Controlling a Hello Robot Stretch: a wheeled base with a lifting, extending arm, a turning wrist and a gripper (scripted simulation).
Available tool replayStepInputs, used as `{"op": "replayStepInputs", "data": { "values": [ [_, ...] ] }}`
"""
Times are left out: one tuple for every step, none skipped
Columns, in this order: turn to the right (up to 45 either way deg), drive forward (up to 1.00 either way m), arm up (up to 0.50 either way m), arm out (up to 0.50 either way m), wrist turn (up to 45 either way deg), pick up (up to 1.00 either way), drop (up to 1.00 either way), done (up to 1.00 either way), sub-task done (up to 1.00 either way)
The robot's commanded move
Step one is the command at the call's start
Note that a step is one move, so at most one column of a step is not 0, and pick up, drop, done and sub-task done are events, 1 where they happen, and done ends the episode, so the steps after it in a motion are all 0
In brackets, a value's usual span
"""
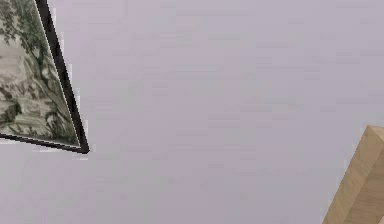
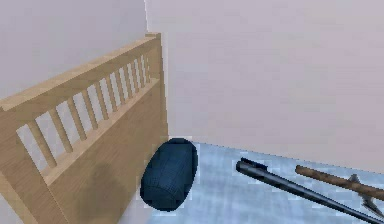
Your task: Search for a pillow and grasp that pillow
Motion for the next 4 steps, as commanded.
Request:
{"op": "replayStepInputs", "data": {
  "values": [
    [0.0,0.0,0.5,0.0,0.0,0.0,0.0,0.0,0.0],
    [0.0,0.0,0.16,0.0,0.0,0.0,0.0,0.0,0.0],
    [0.0,0.0,0.0,0.32,0.0,0.0,0.0,0.0,0.0],
    [0.0,0.0,0.0,0.0,45.0,0.0,0.0,0.0,0.0]
  ]
}}
